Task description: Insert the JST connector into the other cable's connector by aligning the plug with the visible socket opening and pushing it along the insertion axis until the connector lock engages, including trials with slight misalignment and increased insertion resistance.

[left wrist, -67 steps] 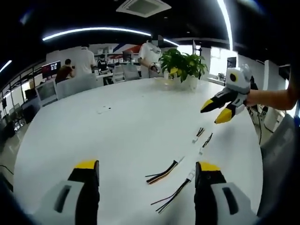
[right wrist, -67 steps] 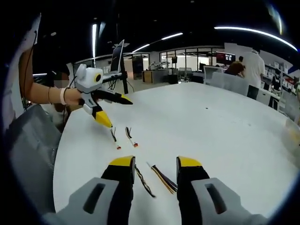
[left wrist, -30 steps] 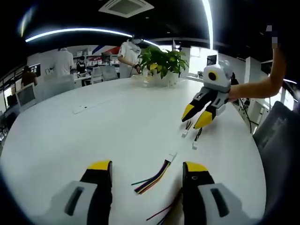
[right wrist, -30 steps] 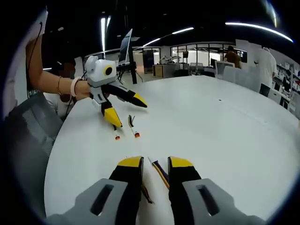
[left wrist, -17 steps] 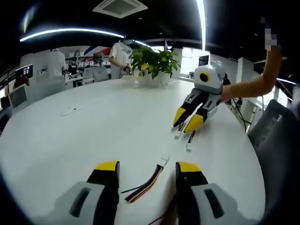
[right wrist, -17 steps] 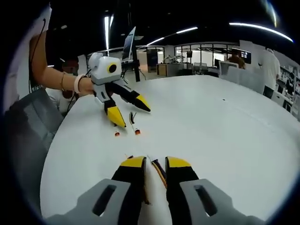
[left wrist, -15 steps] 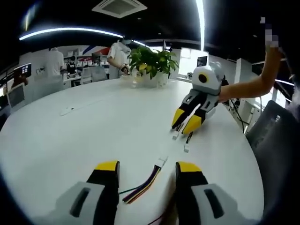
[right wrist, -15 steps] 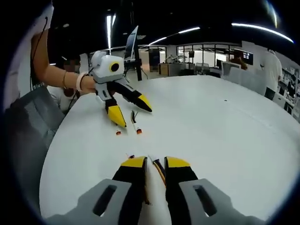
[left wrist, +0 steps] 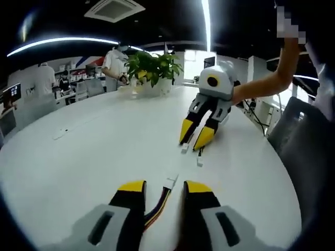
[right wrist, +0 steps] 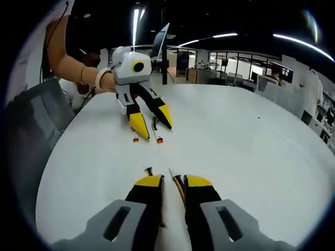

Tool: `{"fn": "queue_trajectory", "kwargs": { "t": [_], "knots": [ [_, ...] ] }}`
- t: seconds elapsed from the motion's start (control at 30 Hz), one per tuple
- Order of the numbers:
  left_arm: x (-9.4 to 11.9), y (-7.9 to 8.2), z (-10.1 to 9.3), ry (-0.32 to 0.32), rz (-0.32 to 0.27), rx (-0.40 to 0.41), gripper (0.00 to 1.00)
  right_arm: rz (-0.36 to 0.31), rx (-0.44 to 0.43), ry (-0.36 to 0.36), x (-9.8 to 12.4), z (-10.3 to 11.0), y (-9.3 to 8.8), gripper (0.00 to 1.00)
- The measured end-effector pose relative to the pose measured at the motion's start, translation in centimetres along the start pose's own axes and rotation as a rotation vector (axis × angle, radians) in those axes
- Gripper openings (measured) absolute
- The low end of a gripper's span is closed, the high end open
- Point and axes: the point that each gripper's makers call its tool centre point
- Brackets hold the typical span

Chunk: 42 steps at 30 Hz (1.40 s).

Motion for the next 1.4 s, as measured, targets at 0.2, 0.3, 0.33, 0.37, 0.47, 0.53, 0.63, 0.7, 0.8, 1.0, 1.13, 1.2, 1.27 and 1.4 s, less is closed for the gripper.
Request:
{"fn": "queue_trajectory", "kwargs": {
  "t": [0.2,0.3,0.33,0.37,0.47,0.53,0.63,0.7,0.8,1.0,1.13,1.2,1.27,1.4],
  "knots": [
    [-0.1,-0.5,-0.2,-0.015,0.032,0.0,0.13,0.003,-0.001,-0.004,0.0,-0.2,-0.2,0.12],
    [0.0,-0.5,-0.3,-0.021,0.028,-0.01,0.13,0.002,-0.005,-0.003,-0.1,-0.2,-0.2,0.12],
    [0.0,-0.5,-0.3,-0.021,0.029,-0.018,0.11,0.001,-0.003,-0.001,-0.1,-0.1,-0.2,0.11],
    [0.0,-0.4,-0.3,-0.021,0.026,-0.037,0.1,0.001,-0.004,0.001,-0.1,-0.1,-0.2,0.11],
    [0.0,-0.4,-0.5,-0.03,0.026,-0.041,0.09,-0.002,-0.005,0.003,-0.2,-0.1,-0.2,0.09],
    [0.0,-0.4,-0.5,-0.035,0.024,-0.053,0.08,-0.004,-0.001,0.005,-0.3,0.0,-0.2,0.07],
    [-0.1,-0.4,-0.6,-0.044,0.021,-0.094,0.04,-0.004,0.005,0.007,-0.4,0.0,-0.2,0.06],
    [-0.1,-0.3,-0.7,-0.047,0.021,-0.114,0.02,-0.006,0.007,0.008,-0.4,-0.1,-0.1,0.05],
    [-0.2,-0.2,-0.6,-0.048,0.017,-0.135,0.01,-0.007,0.004,0.007,-0.4,-0.1,-0.1,0.05],
    [-0.2,-0.1,-0.6,-0.055,0.017,-0.16,0.0,-0.008,0.019,0.004,-0.6,0.0,0.1,0.05],
    [-0.3,-0.2,-0.6,-0.055,0.02,-0.171,0.0,-0.002,0.034,0.006,-0.8,0.2,0.3,0.05],
    [-0.3,-0.2,-0.6,-0.054,0.022,-0.172,0.0,-0.006,0.033,0.008,-0.9,0.3,0.5,0.05],
    [-0.3,-0.2,-0.6,-0.053,0.022,-0.168,0.0,-0.011,0.036,0.009,-1.1,0.4,0.7,0.05],
    [-0.4,-0.1,-0.7,-0.057,0.024,-0.179,0.0,-0.018,0.051,0.019,-1.4,0.9,1.3,0.05]
  ]
}}
Point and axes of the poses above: the point that each gripper's makers call its tool centre point, and the gripper's own axes: x roughly backward along the fingers, z roughly to its left, y roughly out of its top, and after that the axes turned 4 degrees about z, right-handed
